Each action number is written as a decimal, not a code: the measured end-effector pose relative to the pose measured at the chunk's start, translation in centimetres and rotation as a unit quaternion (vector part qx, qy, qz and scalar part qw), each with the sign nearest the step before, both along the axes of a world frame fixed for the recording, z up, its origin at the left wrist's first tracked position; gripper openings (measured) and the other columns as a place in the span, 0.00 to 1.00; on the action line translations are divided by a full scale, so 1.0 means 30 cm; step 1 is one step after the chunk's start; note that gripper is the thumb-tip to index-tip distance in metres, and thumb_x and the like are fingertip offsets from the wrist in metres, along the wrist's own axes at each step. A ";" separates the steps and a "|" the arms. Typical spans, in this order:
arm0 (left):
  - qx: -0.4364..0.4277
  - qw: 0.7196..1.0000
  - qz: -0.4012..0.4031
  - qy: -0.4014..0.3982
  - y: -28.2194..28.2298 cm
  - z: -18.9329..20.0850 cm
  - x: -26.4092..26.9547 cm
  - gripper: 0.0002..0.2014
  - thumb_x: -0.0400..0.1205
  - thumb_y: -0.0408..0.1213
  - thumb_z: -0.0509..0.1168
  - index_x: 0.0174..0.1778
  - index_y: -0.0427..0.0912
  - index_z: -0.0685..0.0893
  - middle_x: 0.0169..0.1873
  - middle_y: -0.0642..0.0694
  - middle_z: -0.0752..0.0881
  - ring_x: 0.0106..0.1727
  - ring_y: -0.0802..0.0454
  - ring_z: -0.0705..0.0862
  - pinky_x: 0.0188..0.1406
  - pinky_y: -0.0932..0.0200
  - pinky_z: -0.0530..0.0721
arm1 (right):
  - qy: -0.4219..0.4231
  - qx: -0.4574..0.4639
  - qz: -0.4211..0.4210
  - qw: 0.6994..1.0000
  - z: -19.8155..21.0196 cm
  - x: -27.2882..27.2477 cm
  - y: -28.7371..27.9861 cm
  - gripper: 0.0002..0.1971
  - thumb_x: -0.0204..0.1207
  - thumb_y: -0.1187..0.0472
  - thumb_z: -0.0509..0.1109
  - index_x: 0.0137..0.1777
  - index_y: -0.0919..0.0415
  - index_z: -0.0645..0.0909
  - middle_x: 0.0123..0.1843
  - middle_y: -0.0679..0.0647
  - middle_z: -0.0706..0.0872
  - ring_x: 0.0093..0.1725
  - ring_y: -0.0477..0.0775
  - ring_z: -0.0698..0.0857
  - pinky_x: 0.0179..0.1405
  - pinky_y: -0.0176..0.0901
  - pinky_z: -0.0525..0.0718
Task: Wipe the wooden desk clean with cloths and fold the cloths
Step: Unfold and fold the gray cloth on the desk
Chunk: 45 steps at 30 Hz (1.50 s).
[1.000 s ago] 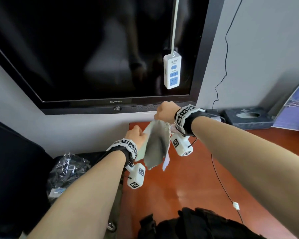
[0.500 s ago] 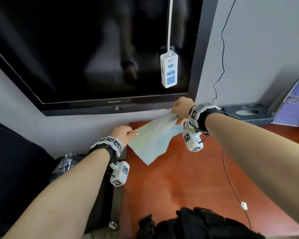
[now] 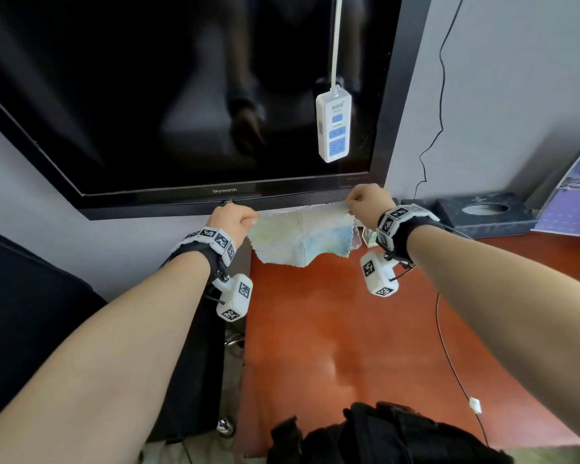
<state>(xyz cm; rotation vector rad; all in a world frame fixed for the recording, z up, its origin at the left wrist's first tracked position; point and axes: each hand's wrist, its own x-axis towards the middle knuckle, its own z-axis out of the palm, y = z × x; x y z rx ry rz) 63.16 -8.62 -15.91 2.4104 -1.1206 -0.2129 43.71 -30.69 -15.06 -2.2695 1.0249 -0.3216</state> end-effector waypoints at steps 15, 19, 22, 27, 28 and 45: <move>0.221 0.964 -0.091 0.113 0.204 -0.473 -0.194 0.16 0.83 0.31 0.61 0.55 0.51 0.92 0.46 0.45 0.91 0.49 0.42 0.87 0.51 0.48 0.86 | 0.233 0.044 0.075 0.969 -0.398 -0.200 0.196 0.13 0.80 0.66 0.60 0.55 0.67 0.85 0.54 0.65 0.88 0.55 0.66 0.84 0.46 0.47 0.79; 0.287 0.942 -0.122 0.119 0.249 -0.564 -0.253 0.18 0.83 0.27 0.57 0.57 0.47 0.90 0.50 0.44 0.89 0.54 0.41 0.86 0.53 0.47 0.85 | 0.323 0.066 0.118 0.937 -0.497 -0.246 0.243 0.14 0.79 0.65 0.60 0.54 0.68 0.86 0.54 0.64 0.88 0.54 0.66 0.86 0.48 0.46 0.81; 0.306 0.932 -0.137 0.140 0.288 -0.634 -0.280 0.16 0.85 0.31 0.59 0.62 0.47 0.89 0.54 0.45 0.89 0.58 0.42 0.85 0.57 0.53 0.82 | 0.381 0.123 0.130 0.907 -0.557 -0.269 0.273 0.13 0.81 0.62 0.64 0.60 0.65 0.85 0.60 0.59 0.88 0.59 0.61 0.86 0.55 0.44 0.84; 0.338 0.916 -0.137 0.169 0.315 -0.687 -0.306 0.14 0.85 0.34 0.61 0.60 0.49 0.89 0.55 0.47 0.90 0.56 0.44 0.87 0.59 0.53 0.84 | 0.455 0.115 0.183 0.864 -0.654 -0.300 0.313 0.20 0.82 0.55 0.68 0.72 0.60 0.79 0.70 0.56 0.81 0.70 0.61 0.78 0.62 0.49 0.83; 0.334 0.918 -0.134 0.169 0.308 -0.687 -0.301 0.14 0.85 0.34 0.62 0.59 0.47 0.90 0.54 0.47 0.90 0.56 0.44 0.87 0.60 0.51 0.84 | 0.451 0.123 0.180 0.865 -0.655 -0.297 0.312 0.19 0.82 0.56 0.67 0.71 0.61 0.80 0.69 0.57 0.82 0.69 0.61 0.80 0.60 0.48 0.83; 0.200 0.969 -0.019 0.145 0.047 -0.712 -0.116 0.12 0.86 0.37 0.62 0.62 0.47 0.86 0.54 0.46 0.90 0.54 0.44 0.87 0.55 0.52 0.85 | 0.313 0.079 0.048 0.945 -0.712 -0.153 0.080 0.16 0.79 0.63 0.58 0.56 0.56 0.87 0.50 0.61 0.89 0.46 0.62 0.87 0.44 0.47 0.87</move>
